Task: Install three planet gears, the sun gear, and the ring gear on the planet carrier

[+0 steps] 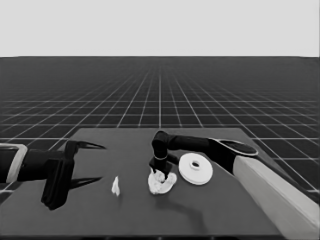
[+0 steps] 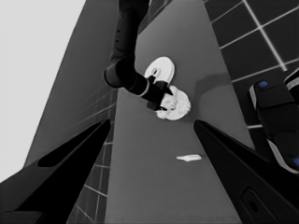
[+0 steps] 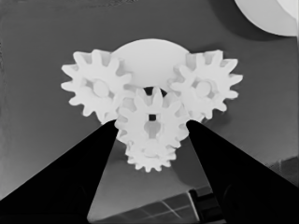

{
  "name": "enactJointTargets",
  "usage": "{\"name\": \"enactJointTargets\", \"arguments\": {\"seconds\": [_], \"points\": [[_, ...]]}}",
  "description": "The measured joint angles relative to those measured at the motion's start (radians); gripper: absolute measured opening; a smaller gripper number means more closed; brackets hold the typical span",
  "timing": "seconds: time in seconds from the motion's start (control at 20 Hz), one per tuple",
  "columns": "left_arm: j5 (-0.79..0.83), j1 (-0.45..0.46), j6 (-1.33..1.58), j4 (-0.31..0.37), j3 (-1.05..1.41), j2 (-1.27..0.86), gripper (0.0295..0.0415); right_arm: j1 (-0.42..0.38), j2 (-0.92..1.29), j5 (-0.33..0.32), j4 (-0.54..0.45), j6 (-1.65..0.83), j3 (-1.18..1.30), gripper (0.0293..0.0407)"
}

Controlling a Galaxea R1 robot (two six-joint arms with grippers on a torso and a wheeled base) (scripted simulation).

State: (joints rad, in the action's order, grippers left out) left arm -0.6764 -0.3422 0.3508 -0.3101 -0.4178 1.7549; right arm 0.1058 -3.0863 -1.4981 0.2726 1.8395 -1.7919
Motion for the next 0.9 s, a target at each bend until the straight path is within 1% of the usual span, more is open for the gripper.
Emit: {"name": "enactJointTargets", "arguments": {"seconds": [0.9], "points": [[0.0,0.0,0.0,0.0,0.0,0.0,0.0385,0.0,0.0,0.0,0.0,0.188,0.0,0.0309]]}}
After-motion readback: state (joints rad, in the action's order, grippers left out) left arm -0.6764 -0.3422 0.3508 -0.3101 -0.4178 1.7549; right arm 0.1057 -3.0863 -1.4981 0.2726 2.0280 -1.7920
